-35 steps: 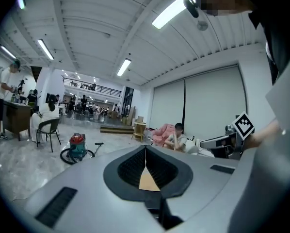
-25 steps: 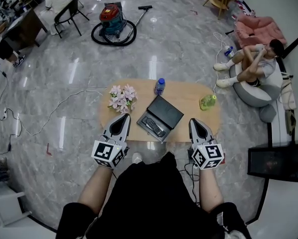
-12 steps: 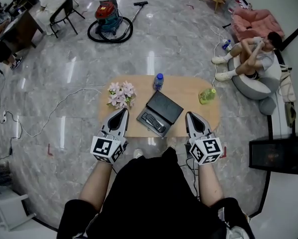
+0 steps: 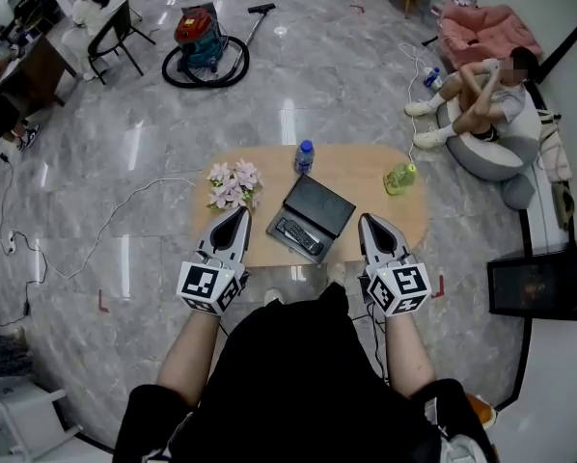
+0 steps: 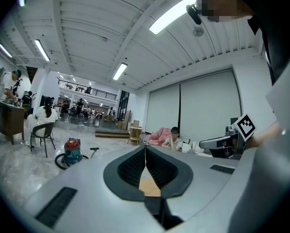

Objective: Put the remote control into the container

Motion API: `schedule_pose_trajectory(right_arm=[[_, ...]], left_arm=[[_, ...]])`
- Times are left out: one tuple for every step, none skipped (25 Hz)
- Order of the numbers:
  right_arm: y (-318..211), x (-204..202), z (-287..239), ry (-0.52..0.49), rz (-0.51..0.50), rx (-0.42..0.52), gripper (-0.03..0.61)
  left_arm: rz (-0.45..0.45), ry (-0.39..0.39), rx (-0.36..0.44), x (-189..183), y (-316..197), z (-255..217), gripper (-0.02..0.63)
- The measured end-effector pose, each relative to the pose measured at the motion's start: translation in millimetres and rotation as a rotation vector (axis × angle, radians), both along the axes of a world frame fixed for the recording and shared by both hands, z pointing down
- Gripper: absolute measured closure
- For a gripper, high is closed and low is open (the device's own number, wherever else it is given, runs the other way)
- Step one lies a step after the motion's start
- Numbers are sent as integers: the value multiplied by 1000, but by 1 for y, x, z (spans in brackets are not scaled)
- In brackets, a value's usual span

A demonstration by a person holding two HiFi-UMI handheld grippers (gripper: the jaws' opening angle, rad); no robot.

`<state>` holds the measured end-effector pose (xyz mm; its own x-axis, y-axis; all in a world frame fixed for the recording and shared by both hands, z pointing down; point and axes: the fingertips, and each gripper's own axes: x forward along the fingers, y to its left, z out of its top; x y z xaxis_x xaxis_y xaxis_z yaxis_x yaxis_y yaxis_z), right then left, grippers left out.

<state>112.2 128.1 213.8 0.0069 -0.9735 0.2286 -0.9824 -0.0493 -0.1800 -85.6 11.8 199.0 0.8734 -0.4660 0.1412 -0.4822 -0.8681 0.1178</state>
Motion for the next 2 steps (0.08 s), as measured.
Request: schedule_pose_trajectory(right_arm=[[0, 0, 0, 1, 2, 1, 569], [1, -1, 0, 2, 5, 2, 569]], left_arm=[[1, 1, 0, -1, 0, 0, 606], [3, 2, 1, -1, -1, 0, 605]])
